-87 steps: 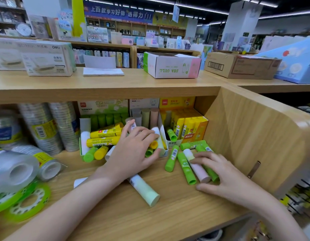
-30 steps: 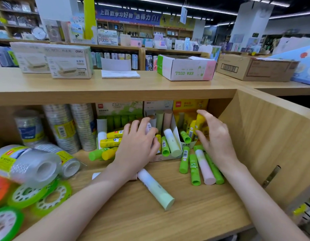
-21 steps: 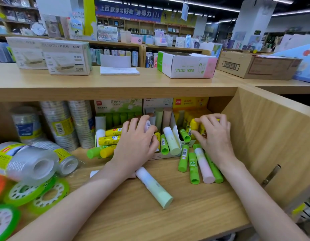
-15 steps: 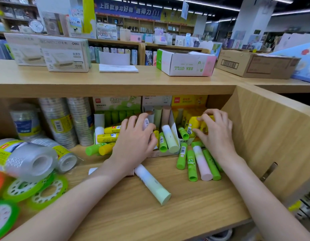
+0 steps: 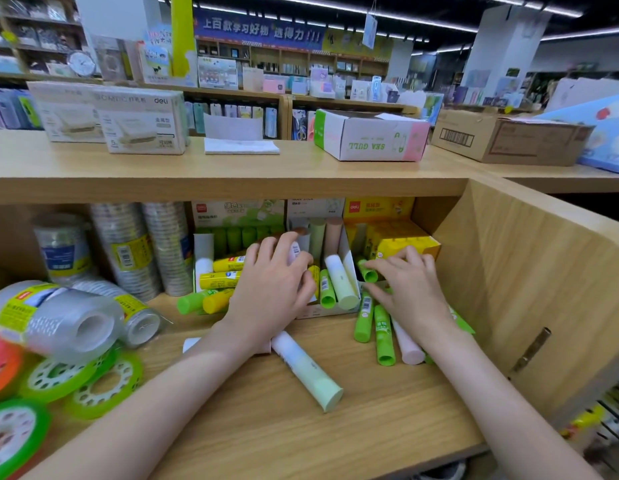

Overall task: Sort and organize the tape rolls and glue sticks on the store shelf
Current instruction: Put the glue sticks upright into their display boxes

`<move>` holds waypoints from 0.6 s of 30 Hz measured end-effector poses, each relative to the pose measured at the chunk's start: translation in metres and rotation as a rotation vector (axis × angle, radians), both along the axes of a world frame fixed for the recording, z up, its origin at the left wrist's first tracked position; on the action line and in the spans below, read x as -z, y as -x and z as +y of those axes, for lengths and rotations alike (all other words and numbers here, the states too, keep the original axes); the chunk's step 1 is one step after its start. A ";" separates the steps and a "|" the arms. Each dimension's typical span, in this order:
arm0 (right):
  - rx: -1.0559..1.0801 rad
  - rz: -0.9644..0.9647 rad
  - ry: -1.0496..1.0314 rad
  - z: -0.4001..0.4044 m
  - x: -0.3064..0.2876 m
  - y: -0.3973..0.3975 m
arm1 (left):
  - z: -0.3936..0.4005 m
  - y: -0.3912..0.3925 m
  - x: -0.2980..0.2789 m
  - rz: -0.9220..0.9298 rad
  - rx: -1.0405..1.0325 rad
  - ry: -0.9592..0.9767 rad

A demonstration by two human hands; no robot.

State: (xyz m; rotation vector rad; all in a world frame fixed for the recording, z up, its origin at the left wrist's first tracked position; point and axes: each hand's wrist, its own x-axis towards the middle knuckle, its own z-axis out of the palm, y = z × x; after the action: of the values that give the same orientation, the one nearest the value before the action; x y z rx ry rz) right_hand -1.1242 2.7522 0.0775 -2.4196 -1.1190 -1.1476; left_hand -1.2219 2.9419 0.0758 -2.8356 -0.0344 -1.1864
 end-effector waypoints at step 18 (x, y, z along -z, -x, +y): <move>-0.078 0.066 -0.130 -0.046 0.008 0.060 | 0.001 0.000 0.000 -0.002 -0.012 -0.012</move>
State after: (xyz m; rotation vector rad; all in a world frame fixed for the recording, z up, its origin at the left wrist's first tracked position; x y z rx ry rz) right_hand -1.1838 2.7065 0.0695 -2.2779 -1.0742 -1.0730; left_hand -1.2224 2.9428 0.0759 -2.8200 -0.0443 -1.1831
